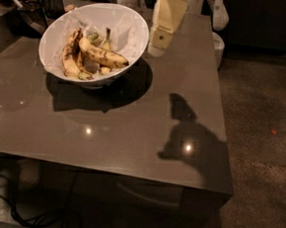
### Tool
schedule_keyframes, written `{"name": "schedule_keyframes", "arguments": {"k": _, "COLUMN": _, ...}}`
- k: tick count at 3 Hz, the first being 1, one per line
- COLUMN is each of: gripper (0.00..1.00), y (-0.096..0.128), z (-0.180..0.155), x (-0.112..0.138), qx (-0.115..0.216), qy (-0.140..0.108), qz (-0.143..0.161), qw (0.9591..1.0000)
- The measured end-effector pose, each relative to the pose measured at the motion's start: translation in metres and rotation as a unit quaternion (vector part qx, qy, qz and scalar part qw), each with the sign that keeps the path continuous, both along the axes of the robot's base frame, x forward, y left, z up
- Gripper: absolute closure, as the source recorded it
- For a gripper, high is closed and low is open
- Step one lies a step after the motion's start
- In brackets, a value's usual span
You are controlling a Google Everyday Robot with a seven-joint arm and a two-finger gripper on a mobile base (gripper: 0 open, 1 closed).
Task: Pick banana from white bowl
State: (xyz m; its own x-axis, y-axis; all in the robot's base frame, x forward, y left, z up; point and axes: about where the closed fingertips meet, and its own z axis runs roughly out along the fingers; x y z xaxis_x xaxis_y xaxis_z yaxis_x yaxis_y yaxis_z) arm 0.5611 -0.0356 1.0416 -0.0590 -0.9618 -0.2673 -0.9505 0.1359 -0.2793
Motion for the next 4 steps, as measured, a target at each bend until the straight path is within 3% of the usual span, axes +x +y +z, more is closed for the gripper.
{"name": "schedule_keyframes", "arguments": {"k": 1, "gripper": 0.0, "y": 0.021, "z": 0.012, "x": 0.009, "qx": 0.018, "qy": -0.021, "qz": 0.013, "qw": 0.9995}}
{"name": "schedule_keyframes", "arguments": {"k": 2, "gripper": 0.0, "y": 0.039, "z": 0.005, "x": 0.014, "qx": 0.055, "qy": 0.001, "qz": 0.018, "qw": 0.9983}}
{"name": "schedule_keyframes", "arguments": {"k": 3, "gripper": 0.0, "y": 0.083, "z": -0.006, "x": 0.016, "qx": 0.071, "qy": 0.039, "qz": 0.032, "qw": 0.9962}}
{"name": "schedule_keyframes", "arguments": {"k": 4, "gripper": 0.0, "y": 0.135, "z": -0.022, "x": 0.028, "qx": 0.06, "qy": 0.061, "qz": 0.045, "qw": 0.9954}}
